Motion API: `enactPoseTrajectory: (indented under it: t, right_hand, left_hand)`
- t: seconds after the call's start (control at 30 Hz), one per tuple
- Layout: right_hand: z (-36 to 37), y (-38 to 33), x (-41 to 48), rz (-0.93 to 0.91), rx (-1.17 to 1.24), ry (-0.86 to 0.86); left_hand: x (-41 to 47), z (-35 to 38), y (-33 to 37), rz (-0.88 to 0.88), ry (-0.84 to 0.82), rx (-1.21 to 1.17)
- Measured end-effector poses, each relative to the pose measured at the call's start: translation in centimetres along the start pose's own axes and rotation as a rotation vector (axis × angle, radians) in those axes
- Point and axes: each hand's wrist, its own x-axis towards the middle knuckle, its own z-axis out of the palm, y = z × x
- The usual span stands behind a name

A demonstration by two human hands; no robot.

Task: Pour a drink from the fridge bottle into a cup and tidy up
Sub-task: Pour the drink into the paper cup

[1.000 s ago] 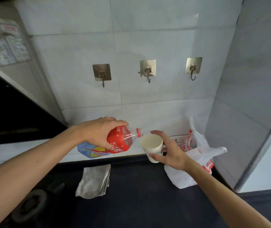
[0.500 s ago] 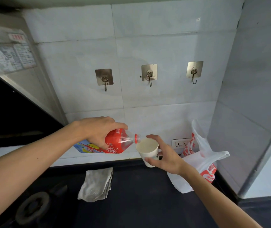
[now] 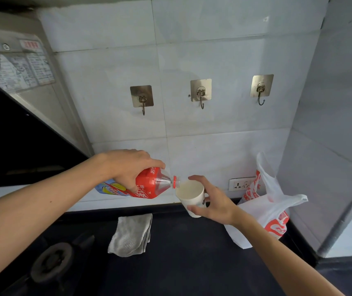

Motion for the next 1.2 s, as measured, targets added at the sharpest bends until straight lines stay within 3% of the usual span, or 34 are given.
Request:
enactPoseTrajectory:
  t: [1.2]
  right_hand:
    - [2.3,1.0,0.4,0.079,0.075,-0.038]
  left_hand:
    - [0.2,1.3,-1.9,-0.01,-0.061,-0.006]
